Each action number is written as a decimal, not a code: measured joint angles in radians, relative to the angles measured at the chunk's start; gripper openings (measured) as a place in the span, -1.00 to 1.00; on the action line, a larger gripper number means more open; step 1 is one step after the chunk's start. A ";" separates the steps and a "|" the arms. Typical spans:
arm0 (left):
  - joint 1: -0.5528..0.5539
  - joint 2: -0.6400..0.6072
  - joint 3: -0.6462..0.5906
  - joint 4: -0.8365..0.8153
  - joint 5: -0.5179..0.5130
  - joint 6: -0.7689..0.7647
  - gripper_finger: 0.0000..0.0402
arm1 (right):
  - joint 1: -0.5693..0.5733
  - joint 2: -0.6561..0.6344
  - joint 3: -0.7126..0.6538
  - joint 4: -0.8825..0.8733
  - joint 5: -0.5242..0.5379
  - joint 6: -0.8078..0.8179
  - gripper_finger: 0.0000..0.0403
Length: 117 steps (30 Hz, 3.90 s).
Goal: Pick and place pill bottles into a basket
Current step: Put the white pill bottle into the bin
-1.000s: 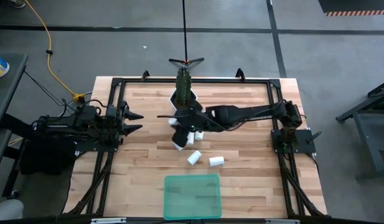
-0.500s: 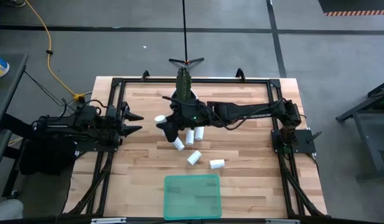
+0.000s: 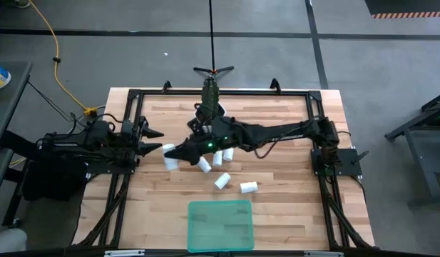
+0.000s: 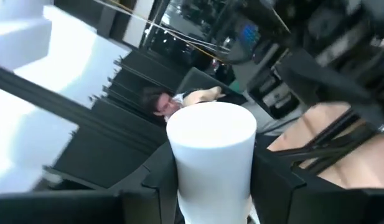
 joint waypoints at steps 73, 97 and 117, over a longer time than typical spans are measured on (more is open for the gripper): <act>0.000 0.163 0.000 0.321 0.127 0.078 0.13 | 0.065 0.547 0.034 1.374 0.388 0.705 -0.31; 0.000 0.154 0.000 0.495 -0.479 0.502 0.13 | -0.007 0.601 0.034 1.387 0.168 0.814 -0.33; 0.000 0.155 0.001 0.565 -0.307 -0.221 0.13 | -0.072 0.464 0.378 0.511 -0.811 0.171 -0.33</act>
